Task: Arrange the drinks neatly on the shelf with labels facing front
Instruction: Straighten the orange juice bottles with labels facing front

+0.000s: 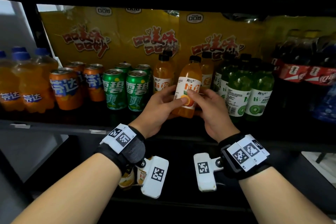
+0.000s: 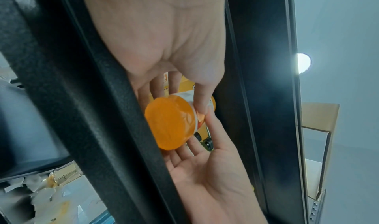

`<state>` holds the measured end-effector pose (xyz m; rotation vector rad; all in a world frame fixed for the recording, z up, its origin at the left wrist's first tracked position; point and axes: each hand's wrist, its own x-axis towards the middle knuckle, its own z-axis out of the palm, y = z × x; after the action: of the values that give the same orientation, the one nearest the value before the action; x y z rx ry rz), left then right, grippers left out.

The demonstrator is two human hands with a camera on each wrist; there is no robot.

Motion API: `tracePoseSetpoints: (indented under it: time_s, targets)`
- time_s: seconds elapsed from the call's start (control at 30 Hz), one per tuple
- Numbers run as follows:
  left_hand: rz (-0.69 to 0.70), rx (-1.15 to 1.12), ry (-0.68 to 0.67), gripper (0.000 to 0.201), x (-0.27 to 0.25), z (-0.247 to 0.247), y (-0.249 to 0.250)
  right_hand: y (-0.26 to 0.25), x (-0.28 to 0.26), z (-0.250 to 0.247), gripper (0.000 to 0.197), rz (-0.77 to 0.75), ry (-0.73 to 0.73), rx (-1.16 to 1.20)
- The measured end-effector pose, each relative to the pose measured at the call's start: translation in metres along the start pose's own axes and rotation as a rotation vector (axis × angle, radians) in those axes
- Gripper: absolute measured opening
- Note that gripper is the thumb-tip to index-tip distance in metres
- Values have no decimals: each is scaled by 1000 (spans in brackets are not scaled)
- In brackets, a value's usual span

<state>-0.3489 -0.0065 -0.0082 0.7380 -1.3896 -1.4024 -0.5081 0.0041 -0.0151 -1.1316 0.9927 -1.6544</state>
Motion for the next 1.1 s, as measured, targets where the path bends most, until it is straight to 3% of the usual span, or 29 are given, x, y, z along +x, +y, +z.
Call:
tracePoseSetpoints:
  time_s: [0.13,0.23,0.37,0.47,0.7,0.8,1.1]
  targets:
    - [-27,16,-40,42,3,-3,0,-1,-1,1,36,-9,37,15]
    - [-64,1,-32,41,7,-6,-2,-1,-1,2,28,-12,39,16]
    - [-40,-1,-36,45,6,-6,-4,-1,-1,0,18,-12,-11,-12]
    - [-13,0,-36,52,4,-4,-5,0,-1,-1,25,-11,-36,-30]
    - [-31,20,-65,44,-1,-1,2,-1,-1,0,20,-25,71,32]
    - [-35,36,-49,48,-1,-2,2,-1,0,0,33,-21,83,45]
    - [38,120,-72,61,-4,-1,-3,-1,-2,-2,17,-23,-3,10]
